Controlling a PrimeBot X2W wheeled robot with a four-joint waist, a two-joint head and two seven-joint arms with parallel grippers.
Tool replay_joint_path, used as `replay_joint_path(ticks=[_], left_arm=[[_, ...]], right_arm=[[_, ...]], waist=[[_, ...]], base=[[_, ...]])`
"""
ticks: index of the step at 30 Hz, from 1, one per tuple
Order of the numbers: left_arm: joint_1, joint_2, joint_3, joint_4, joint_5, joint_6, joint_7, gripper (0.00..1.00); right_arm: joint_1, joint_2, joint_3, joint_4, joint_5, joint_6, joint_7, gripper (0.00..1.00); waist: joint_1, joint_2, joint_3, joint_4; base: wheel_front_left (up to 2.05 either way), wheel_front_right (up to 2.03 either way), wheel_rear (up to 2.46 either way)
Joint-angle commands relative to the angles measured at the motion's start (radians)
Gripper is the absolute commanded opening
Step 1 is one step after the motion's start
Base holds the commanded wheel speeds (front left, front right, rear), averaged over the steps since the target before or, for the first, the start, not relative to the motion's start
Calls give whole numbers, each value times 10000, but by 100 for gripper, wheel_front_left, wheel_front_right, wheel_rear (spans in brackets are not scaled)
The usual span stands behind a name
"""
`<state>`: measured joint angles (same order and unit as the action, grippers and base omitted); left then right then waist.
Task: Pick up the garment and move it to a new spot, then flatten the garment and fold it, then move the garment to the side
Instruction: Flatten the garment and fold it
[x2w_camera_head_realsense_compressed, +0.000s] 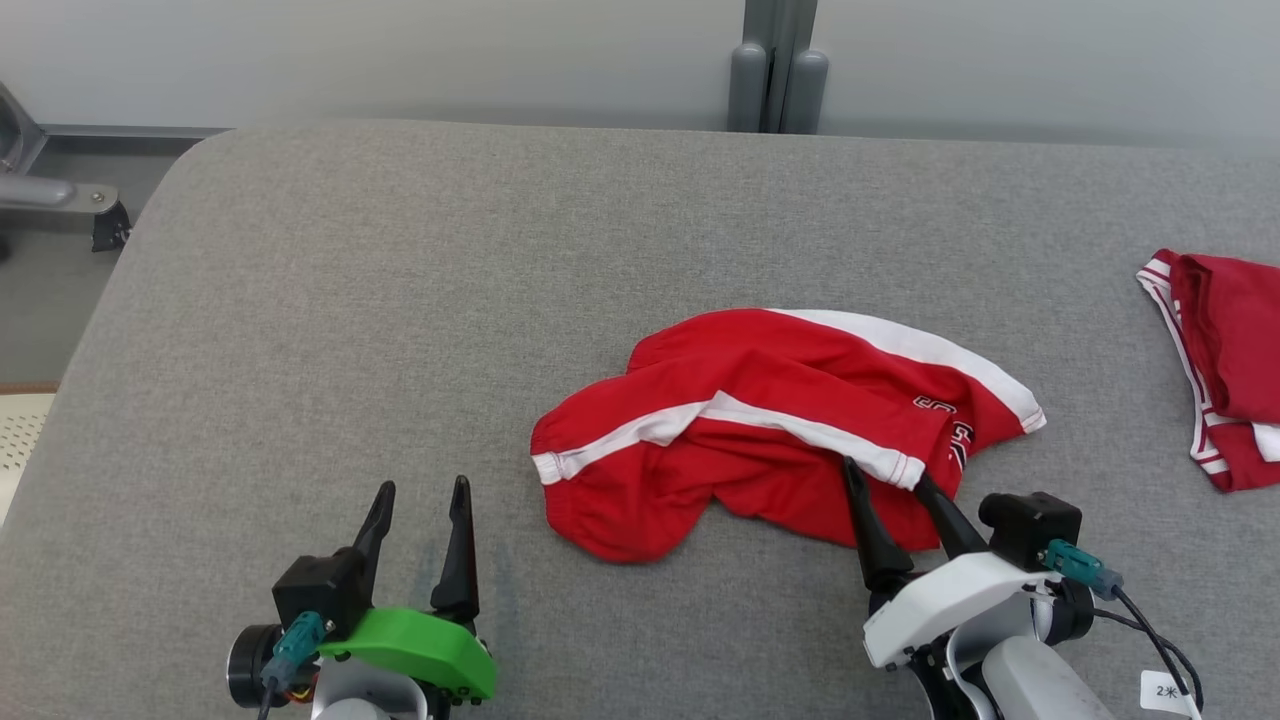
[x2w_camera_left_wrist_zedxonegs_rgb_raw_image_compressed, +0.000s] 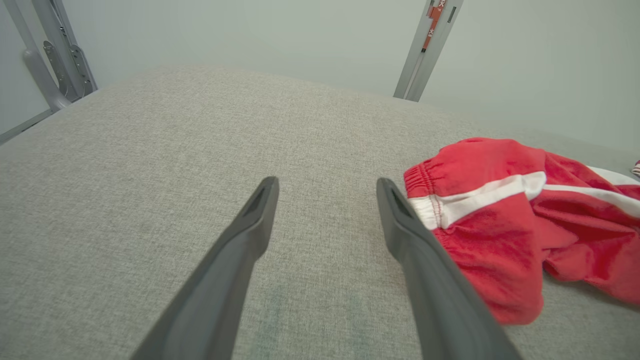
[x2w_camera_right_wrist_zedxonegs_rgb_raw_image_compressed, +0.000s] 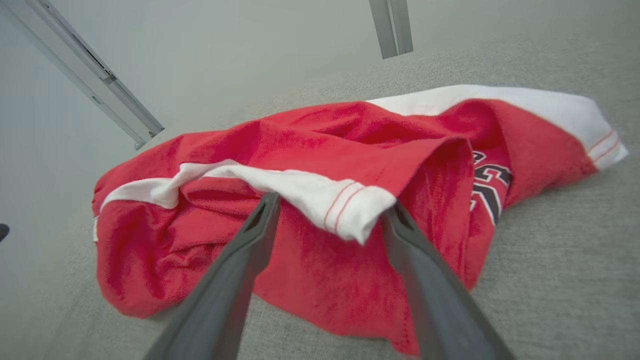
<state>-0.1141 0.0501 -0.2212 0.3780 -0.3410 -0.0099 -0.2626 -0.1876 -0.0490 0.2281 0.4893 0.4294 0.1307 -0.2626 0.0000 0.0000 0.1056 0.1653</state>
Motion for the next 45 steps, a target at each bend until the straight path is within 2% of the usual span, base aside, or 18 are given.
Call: replay_joint_path(ticks=[1, 9, 11, 13, 17, 18, 25, 32, 38, 40, 42, 43, 44, 45], left_arm=[[-148, 13, 37, -18, -28, 28, -27, 100], [-220, 14, -43, 42, -35, 15, -27, 100], [-228, 14, -21, 51, -21, 19, -27, 100], [-236, 14, 2, 60, -19, 33, -27, 100], [-250, 14, 15, 64, -31, 39, -27, 100], [-249, 14, 11, 64, -33, 31, -27, 100], [-399, 12, -401, 339, -236, -284, -25, 100], [-1101, 19, -1476, 1509, -1358, -768, 229, 100], [-1654, 24, -1901, 2357, -1902, -939, 574, 100], [-1756, 26, -1899, 2615, -2087, -965, 593, 94], [-1867, 24, -1938, 2809, -2247, -1007, 557, 74], [-1922, 24, -1992, 2876, -2412, -1049, 547, 58], [-1937, 24, -2038, 2898, -2582, -1063, 544, 49], [-1934, 24, -2097, 2922, -2809, -1104, 546, 49]], right_arm=[[115, -29, 12, -109, -16, 1, -25, 100], [163, -29, -158, -429, 46, 1, -27, 100], [176, -32, -213, -453, 34, 1, -27, 93], [155, -29, -216, -344, -67, 1, -27, 45], [13, -31, -166, -48, -107, 1, -27, 20], [-34, -31, -146, 34, -122, 1, -27, 0], [-109, -32, -360, 114, -172, 1, -28, 0], [104, -29, -831, -114, -534, 1, -28, 0], [169, -29, -744, -203, -504, 1, -28, 0], [171, -31, -697, -218, -456, 1, -28, 0], [165, -29, -649, -226, -430, 1, -28, 0], [169, -31, -630, -230, -425, 1, -28, 0], [181, -31, -626, -231, -427, 1, -28, 0], [199, -31, -626, -226, -443, 1, -28, 0]], waist=[[0, 0, 20, -43], [0, 0, 28, -14], [0, 0, 30, 5], [0, 0, 35, 14], [0, 0, 55, 10], [0, 0, 60, 5], [0, 0, 56, -151], [0, 0, -23, -466], [0, 0, -63, -653], [0, 0, -76, -697], [0, 0, -93, -733], [0, 0, -107, -749], [0, 0, -119, -759], [0, 0, -136, -766]], base=[[0, 0, 0], [0, 0, 0], [0, 0, 0], [0, 0, 0], [0, 0, 0], [0, 0, 0], [0, 0, 0], [0, 0, 0], [0, 0, 0], [0, 0, 0], [0, 0, 0], [0, 0, 0], [0, 0, 0], [0, 0, 0]])
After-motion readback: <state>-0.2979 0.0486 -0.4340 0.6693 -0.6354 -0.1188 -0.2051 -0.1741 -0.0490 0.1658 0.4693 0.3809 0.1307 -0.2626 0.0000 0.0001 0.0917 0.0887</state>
